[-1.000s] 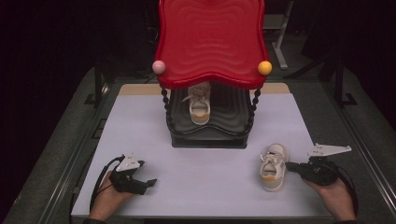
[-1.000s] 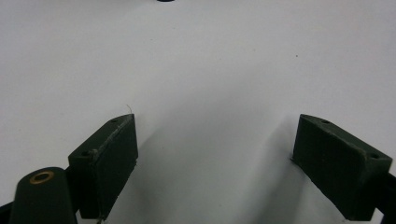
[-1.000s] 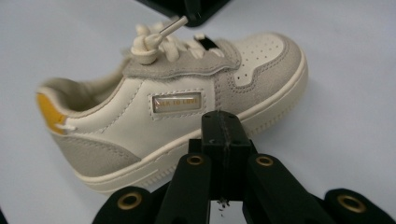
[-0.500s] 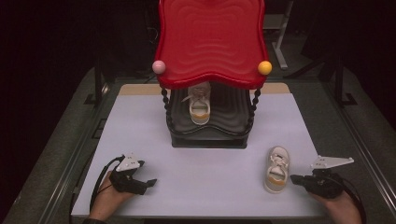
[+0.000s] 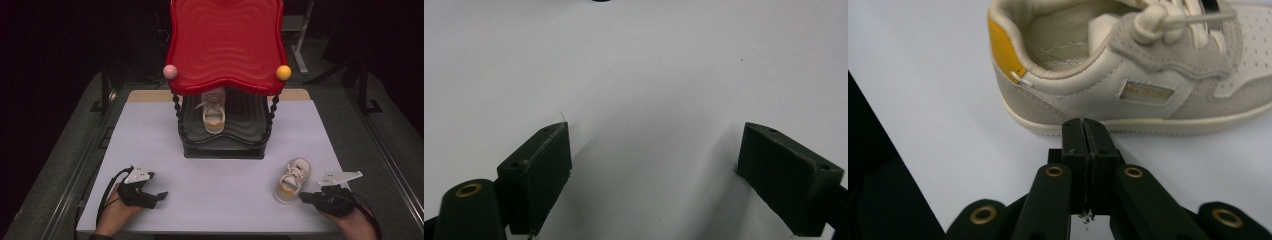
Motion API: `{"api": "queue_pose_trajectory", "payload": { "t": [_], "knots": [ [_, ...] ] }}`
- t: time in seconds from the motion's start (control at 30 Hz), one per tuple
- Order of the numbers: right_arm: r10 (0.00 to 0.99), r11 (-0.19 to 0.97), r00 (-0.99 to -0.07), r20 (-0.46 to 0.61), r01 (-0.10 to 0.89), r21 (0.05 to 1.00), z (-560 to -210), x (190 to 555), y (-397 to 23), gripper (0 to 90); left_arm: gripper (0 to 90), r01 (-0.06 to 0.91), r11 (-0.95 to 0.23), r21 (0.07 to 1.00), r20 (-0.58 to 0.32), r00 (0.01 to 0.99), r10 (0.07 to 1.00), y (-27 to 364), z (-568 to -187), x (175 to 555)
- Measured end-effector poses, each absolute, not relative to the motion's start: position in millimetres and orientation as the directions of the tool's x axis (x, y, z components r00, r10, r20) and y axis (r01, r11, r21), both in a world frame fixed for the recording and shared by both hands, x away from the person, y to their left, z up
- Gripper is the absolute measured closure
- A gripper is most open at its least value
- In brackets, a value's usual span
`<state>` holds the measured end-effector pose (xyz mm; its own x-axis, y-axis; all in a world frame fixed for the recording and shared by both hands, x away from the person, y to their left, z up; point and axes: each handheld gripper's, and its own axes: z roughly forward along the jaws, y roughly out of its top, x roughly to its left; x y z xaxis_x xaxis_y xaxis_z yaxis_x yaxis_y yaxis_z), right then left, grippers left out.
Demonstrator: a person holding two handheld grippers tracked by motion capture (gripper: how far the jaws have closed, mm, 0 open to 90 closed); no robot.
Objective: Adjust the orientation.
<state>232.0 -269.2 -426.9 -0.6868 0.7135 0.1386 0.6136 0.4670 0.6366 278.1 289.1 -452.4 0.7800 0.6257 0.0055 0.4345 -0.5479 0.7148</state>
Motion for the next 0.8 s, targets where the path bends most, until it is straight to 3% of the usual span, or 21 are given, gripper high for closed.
{"api": "queue_pose_trajectory", "payload": {
  "t": [0.4, 0.8],
  "knots": [
    [0.669, 0.389, -0.714, 0.206, 0.572, 0.722, -395.5, 233.0, -263.8, 64.6, 13.1, 0.435, -0.545, 0.717, 0.004, 0.779, 0.627, 289.0, -452.5, 278.2],
    [0.595, 0.458, -0.775, 0.213, 0.545, 0.702, -401.7, 254.1, -234.6, 61.6, 13.1, 0.435, -0.545, 0.717, 0.004, 0.779, 0.626, 289.1, -452.6, 278.4]
  ]
}}
